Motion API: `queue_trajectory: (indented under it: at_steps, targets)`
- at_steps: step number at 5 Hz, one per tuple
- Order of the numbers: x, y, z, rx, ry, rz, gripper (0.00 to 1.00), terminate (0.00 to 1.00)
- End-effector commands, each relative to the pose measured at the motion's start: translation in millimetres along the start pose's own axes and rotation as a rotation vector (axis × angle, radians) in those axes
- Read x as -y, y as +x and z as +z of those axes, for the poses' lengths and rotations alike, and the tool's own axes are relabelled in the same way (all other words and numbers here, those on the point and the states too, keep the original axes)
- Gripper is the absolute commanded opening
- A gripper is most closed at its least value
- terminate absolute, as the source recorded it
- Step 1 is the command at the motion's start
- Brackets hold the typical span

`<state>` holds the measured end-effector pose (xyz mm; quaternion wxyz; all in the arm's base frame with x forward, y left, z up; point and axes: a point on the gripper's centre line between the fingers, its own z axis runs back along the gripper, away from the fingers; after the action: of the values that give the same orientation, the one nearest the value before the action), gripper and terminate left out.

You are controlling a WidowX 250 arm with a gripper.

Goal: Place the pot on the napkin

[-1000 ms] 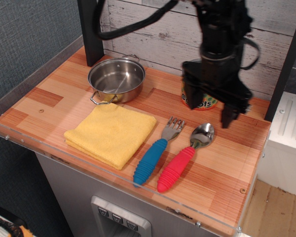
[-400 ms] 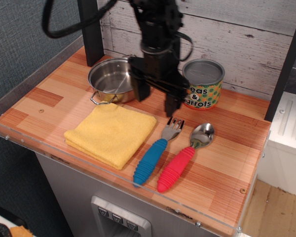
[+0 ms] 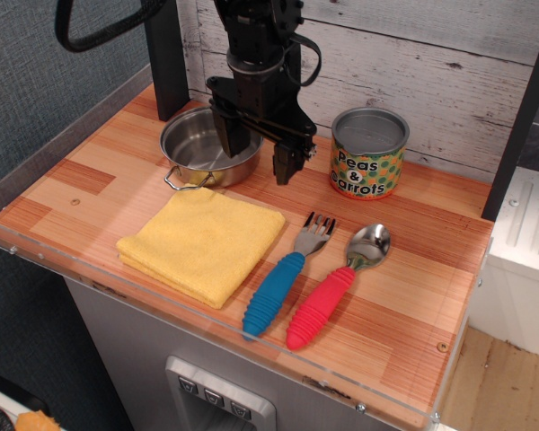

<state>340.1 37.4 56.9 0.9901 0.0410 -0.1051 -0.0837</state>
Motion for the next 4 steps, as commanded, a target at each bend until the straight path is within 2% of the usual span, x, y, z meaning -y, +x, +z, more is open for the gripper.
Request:
queue_trajectory:
  at_steps: [1, 4]
  targets:
    - [-29.0, 13.7, -0.3, 0.035, 0.029, 0.044, 1.00, 0.00]
    - [-43.5, 14.9, -29.3, -0.009, -0.026, 0.069, 1.00, 0.00]
